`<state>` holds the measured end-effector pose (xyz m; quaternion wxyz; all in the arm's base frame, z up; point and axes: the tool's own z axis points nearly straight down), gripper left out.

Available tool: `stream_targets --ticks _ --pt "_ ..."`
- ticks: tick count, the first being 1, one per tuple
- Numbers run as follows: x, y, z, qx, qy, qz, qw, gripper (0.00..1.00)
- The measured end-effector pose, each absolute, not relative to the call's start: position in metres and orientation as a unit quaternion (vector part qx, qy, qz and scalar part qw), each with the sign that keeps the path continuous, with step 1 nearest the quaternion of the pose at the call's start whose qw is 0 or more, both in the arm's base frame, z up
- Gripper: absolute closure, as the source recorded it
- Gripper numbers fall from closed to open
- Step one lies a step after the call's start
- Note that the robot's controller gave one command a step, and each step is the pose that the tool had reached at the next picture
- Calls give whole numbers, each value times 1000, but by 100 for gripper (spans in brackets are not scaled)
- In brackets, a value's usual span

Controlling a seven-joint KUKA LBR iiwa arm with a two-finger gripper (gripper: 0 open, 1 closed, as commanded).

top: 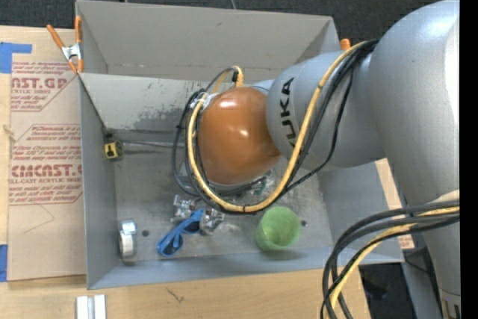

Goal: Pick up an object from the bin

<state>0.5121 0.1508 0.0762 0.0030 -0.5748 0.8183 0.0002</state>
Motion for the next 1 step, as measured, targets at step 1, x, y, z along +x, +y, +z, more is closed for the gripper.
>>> stream_targets --ticks 1 --pt "514 152 168 -574 819 -1 5 100"
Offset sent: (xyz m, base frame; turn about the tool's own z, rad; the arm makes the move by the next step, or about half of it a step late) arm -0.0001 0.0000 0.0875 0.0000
